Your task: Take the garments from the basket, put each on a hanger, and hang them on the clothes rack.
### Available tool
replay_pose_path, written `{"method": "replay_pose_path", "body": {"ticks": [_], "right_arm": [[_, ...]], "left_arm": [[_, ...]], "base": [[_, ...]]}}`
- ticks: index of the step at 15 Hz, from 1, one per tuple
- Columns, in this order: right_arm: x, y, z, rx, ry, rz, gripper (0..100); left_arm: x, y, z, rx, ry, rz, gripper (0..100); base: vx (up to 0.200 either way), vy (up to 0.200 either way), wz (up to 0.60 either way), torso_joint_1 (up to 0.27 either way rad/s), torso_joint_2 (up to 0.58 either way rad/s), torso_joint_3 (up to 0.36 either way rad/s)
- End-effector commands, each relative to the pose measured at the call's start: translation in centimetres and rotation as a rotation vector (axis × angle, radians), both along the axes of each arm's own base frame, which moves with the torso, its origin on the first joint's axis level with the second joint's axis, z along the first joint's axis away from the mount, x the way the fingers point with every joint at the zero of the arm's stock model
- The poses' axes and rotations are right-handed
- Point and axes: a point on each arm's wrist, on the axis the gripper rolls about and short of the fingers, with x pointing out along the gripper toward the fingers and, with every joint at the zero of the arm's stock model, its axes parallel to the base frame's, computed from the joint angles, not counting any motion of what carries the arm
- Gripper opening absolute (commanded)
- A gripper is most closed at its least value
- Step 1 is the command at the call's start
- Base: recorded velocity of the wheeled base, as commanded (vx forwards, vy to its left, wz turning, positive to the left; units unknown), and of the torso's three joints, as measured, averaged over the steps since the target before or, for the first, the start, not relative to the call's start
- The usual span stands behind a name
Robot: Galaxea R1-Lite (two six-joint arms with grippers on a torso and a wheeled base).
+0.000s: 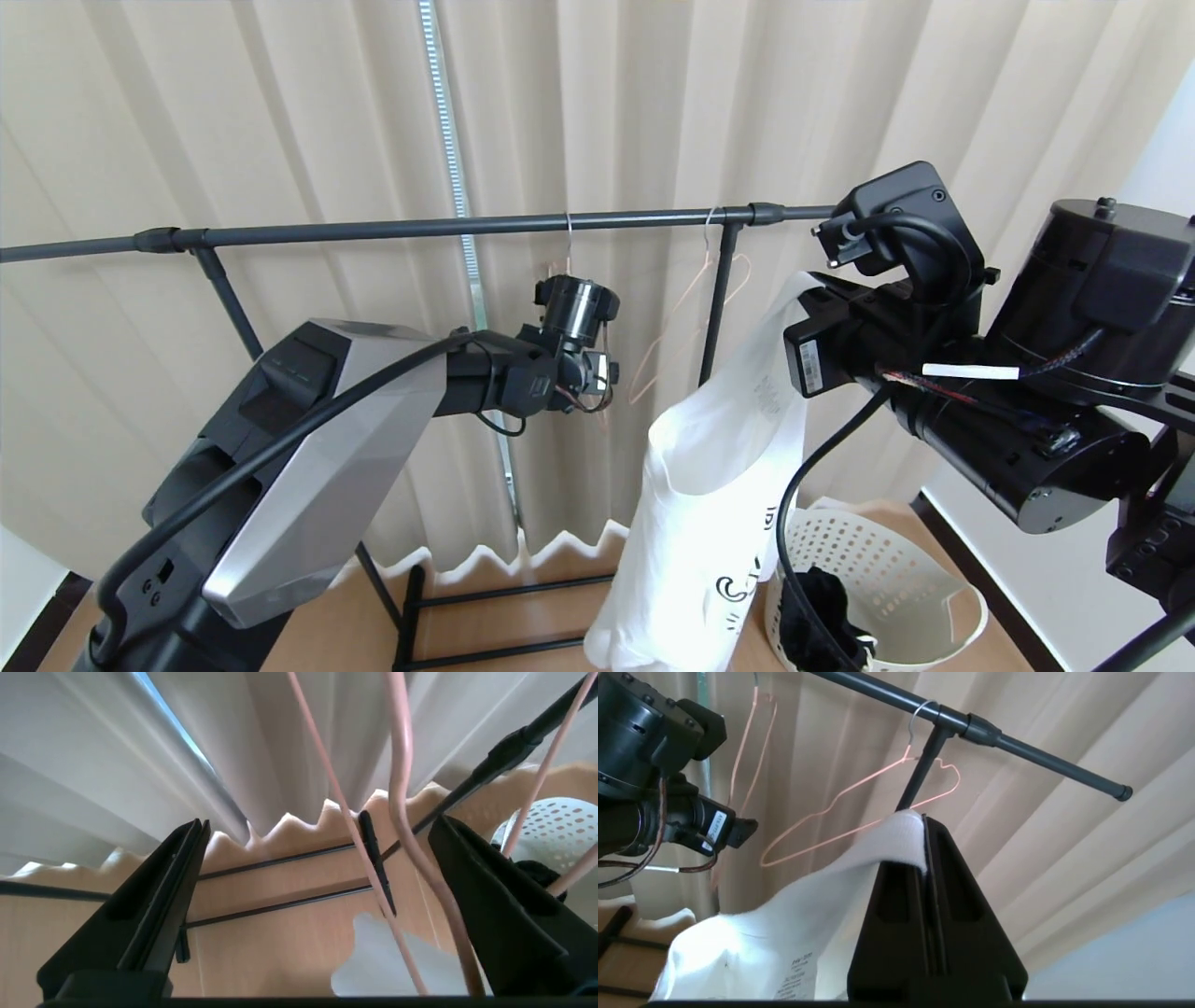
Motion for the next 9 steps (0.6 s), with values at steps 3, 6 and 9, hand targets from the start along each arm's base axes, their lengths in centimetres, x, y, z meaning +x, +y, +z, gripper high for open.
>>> {"method": "replay_pose_path", "body": {"ticks": [3, 6, 9], "right_arm": [[0.1, 0.1, -0.1, -0.003, 0.003, 0.001, 0], [0.1, 0.1, -0.1, -0.003, 0.003, -0.001, 0], [0.1, 0.1, -0.1, -0.003, 0.003, 0.001, 0]], "left_arm": [[0.2, 0.3, 1.1, -0.008, -0.046, -0.002, 100], [0.3, 0.3, 1.5, -0.014, -0.070, -0.006, 100], [0.3, 0.3, 1.4, -0.006, -0.074, -0.010, 100]], "base": [[0.000, 0.000, 0.00, 0.000, 0.00, 0.000], [0.000, 0.000, 0.00, 0.000, 0.00, 0.000], [0.000, 0.000, 0.00, 0.000, 0.00, 0.000]]}}
